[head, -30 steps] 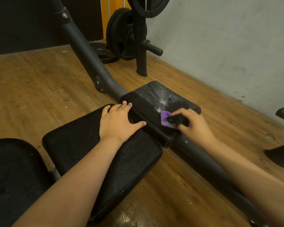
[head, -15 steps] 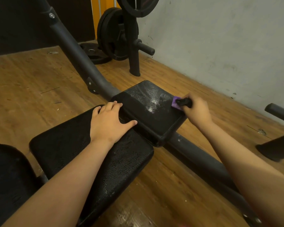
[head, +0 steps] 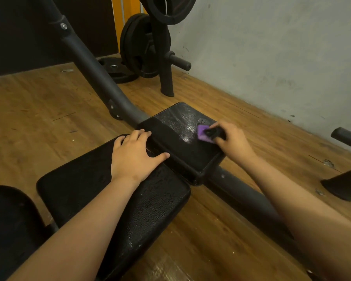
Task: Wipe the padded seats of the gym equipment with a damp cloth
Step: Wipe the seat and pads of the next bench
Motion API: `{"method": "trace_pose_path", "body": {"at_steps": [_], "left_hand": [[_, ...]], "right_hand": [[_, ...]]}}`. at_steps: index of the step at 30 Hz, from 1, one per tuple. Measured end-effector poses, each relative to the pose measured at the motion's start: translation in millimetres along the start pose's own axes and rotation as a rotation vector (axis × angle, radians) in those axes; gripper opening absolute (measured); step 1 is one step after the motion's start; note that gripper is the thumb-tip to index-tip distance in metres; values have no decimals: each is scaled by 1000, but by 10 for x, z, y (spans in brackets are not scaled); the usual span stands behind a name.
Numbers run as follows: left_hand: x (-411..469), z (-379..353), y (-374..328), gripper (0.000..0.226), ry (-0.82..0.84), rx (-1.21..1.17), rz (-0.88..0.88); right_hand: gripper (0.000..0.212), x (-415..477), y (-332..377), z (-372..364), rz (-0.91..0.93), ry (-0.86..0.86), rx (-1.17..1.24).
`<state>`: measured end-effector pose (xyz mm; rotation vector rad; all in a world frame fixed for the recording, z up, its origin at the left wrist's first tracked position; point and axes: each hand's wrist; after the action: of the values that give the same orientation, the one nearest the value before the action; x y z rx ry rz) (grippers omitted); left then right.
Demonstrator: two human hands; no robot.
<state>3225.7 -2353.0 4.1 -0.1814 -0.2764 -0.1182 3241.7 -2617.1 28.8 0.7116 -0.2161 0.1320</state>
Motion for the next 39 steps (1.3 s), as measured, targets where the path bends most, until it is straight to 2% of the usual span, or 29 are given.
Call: {"method": "trace_pose_path", "body": {"at_steps": [3, 6, 9, 11, 15, 17, 19, 22, 26, 33, 39], "left_hand": [[0, -2, 5, 82, -10, -16, -1], [6, -13, 13, 82, -16, -12, -3], [17, -20, 13, 81, -22, -18, -4], [21, -16, 8, 81, -25, -19, -5], [14, -2, 5, 82, -24, -28, -1], [12, 5, 5, 82, -25, -27, -3], [12, 11, 1, 82, -21, -27, -3], [15, 7, 3, 83, -9, -26, -2], [17, -2, 3, 83, -11, -38, 4], [31, 17, 0, 82, 4, -42, 4], [29, 20, 5, 82, 0, -52, -5]], "right_hand": [[15, 297, -160, 86, -109, -79, -45], [15, 471, -151, 62, -223, -93, 37], [20, 532, -112, 7, -202, -52, 8], [30, 517, -107, 10, -178, 37, -39], [64, 451, -28, 132, -171, 200, 28], [48, 453, -29, 170, -194, 210, 110], [27, 488, -81, 164, -142, 212, 8], [37, 511, -156, 79, -51, 127, -212], [34, 665, -149, -58, -12, 28, -332], [29, 400, 321, -484, 172, 31, -222], [28, -133, 457, -400, 336, 202, -49]]}}
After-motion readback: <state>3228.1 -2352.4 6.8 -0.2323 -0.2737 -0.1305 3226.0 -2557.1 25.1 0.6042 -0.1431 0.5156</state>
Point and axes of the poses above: each hand's wrist, its own x-axis towards the middle knuckle, its own z-axis out of the back of the hand, y = z × x, and after that the axes turned 9 degrees about x, right-handed
